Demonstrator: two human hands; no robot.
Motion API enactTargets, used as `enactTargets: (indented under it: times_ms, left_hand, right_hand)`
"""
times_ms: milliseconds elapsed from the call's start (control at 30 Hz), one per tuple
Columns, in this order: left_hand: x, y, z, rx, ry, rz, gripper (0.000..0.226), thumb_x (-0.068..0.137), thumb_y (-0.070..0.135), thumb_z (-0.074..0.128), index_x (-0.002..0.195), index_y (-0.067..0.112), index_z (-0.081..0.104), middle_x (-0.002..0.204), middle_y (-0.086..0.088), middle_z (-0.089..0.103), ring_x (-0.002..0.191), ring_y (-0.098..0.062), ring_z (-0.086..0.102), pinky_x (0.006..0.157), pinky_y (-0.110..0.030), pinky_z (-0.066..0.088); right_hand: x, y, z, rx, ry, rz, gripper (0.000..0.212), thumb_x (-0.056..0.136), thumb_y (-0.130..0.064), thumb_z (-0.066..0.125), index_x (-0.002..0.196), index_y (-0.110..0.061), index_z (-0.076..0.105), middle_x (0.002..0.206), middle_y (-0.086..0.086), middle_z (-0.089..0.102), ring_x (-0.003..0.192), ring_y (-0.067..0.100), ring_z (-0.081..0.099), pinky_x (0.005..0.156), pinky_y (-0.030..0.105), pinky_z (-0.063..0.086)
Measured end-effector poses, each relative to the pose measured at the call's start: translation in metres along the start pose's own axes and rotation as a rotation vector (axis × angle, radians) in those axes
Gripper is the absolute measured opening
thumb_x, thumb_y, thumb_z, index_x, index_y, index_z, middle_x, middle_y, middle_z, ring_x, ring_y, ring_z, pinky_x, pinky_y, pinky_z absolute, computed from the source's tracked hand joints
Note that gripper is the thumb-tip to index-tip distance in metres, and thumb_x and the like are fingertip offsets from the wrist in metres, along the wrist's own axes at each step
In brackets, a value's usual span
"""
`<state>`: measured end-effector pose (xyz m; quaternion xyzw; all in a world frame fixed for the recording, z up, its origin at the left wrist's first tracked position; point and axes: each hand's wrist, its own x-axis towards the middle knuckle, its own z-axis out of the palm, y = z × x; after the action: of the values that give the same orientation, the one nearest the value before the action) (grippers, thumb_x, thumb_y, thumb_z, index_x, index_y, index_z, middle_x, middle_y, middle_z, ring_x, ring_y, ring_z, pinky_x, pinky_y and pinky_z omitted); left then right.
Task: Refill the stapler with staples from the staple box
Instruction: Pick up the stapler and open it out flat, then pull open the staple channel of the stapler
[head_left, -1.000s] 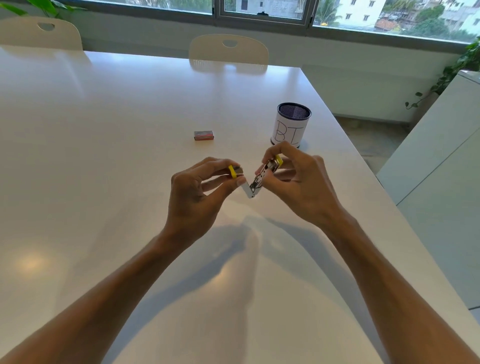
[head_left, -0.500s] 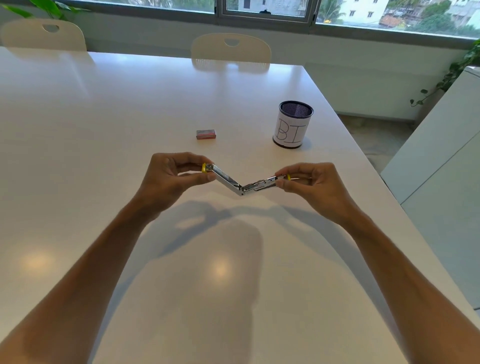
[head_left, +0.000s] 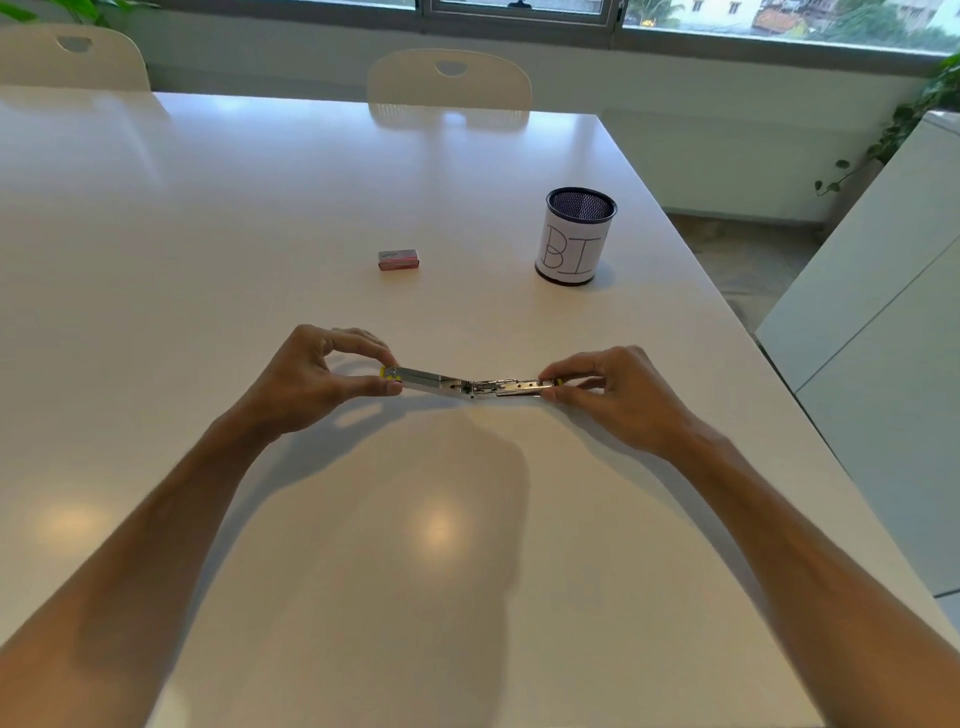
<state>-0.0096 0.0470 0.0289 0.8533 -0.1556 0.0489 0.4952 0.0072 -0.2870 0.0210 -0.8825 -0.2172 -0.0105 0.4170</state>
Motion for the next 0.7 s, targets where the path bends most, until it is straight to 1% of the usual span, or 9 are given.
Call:
enactTargets:
  times_ms: [67,133,200,300,400,467,533,633,700]
  left_hand:
    - [0.0,-0.001,-0.001,0.001,-0.011,0.02,0.021,0.064,0.029,0.088,0.081,0.02,0.08,0.087,0.0,0.075,0.091,-0.019,0.069,0.093,-0.04,0.048]
    - [0.001,-0.004,-0.001,0.019,-0.024,0.021,0.023,0.064,0.029,0.088,0.082,0.016,0.08,0.091,-0.004,0.074,0.094,-0.022,0.068,0.097,-0.043,0.048]
    - [0.001,-0.006,0.0,0.044,-0.039,0.0,0.022,0.064,0.024,0.088,0.082,0.013,0.08,0.094,-0.006,0.074,0.097,-0.022,0.067,0.101,-0.046,0.046]
    - [0.002,-0.007,0.004,0.085,-0.059,-0.022,0.017,0.067,0.009,0.089,0.08,0.012,0.079,0.097,-0.006,0.073,0.1,-0.023,0.066,0.105,-0.05,0.043]
    - [0.0,-0.006,0.007,0.145,-0.076,-0.041,0.018,0.067,0.007,0.089,0.077,0.015,0.077,0.099,-0.002,0.072,0.104,-0.022,0.064,0.107,-0.048,0.041]
    - [-0.001,-0.004,0.009,0.198,-0.064,-0.034,0.022,0.066,0.01,0.09,0.081,0.017,0.076,0.102,0.0,0.071,0.107,-0.023,0.063,0.106,-0.046,0.042]
    - [-0.003,0.001,0.015,0.28,-0.017,0.006,0.028,0.067,0.022,0.091,0.091,0.017,0.076,0.104,0.001,0.071,0.109,-0.022,0.062,0.102,-0.043,0.044]
    - [-0.003,0.011,0.038,0.405,0.045,0.129,0.04,0.072,0.042,0.082,0.101,0.015,0.076,0.106,0.0,0.072,0.105,-0.021,0.064,0.096,-0.044,0.047]
    - [0.001,0.017,0.057,0.473,0.016,0.186,0.042,0.078,0.045,0.078,0.108,0.015,0.074,0.111,-0.002,0.072,0.105,-0.021,0.063,0.095,-0.043,0.046]
  right_hand:
    - [-0.001,0.003,0.001,-0.048,-0.002,0.009,0.012,0.086,-0.022,0.074,0.097,-0.024,0.079,0.092,-0.009,0.077,0.087,0.013,0.071,0.086,0.038,0.057]
    - [-0.001,0.004,0.002,-0.096,-0.003,-0.01,0.012,0.087,-0.029,0.072,0.097,-0.027,0.077,0.096,-0.014,0.075,0.089,0.016,0.07,0.084,0.046,0.056]
    - [-0.002,0.004,0.002,-0.128,-0.002,-0.053,0.012,0.087,-0.031,0.072,0.097,-0.027,0.077,0.099,-0.017,0.072,0.088,0.014,0.069,0.08,0.045,0.057]
    - [-0.002,0.004,0.002,-0.145,0.003,-0.076,0.012,0.087,-0.032,0.071,0.097,-0.027,0.077,0.1,-0.017,0.071,0.087,0.013,0.069,0.079,0.043,0.057]
    - [-0.003,0.005,0.003,-0.145,0.013,-0.077,0.013,0.087,-0.029,0.073,0.099,-0.026,0.077,0.099,-0.015,0.072,0.088,0.013,0.068,0.081,0.041,0.057]
    - [-0.004,0.003,0.003,-0.141,0.034,-0.086,0.018,0.086,-0.028,0.075,0.104,-0.025,0.075,0.1,-0.014,0.072,0.089,0.011,0.068,0.082,0.037,0.058]
    - [-0.006,0.0,0.003,-0.153,0.056,-0.111,0.02,0.086,-0.029,0.074,0.105,-0.026,0.075,0.102,-0.015,0.072,0.09,0.009,0.068,0.081,0.034,0.058]
    - [-0.011,-0.001,0.003,-0.214,0.064,-0.107,0.014,0.087,-0.031,0.072,0.1,-0.029,0.077,0.103,-0.016,0.072,0.088,0.014,0.068,0.077,0.04,0.057]
    - [-0.013,-0.001,0.004,-0.24,0.063,-0.083,0.013,0.088,-0.03,0.071,0.099,-0.029,0.078,0.104,-0.016,0.071,0.087,0.017,0.067,0.077,0.043,0.055]
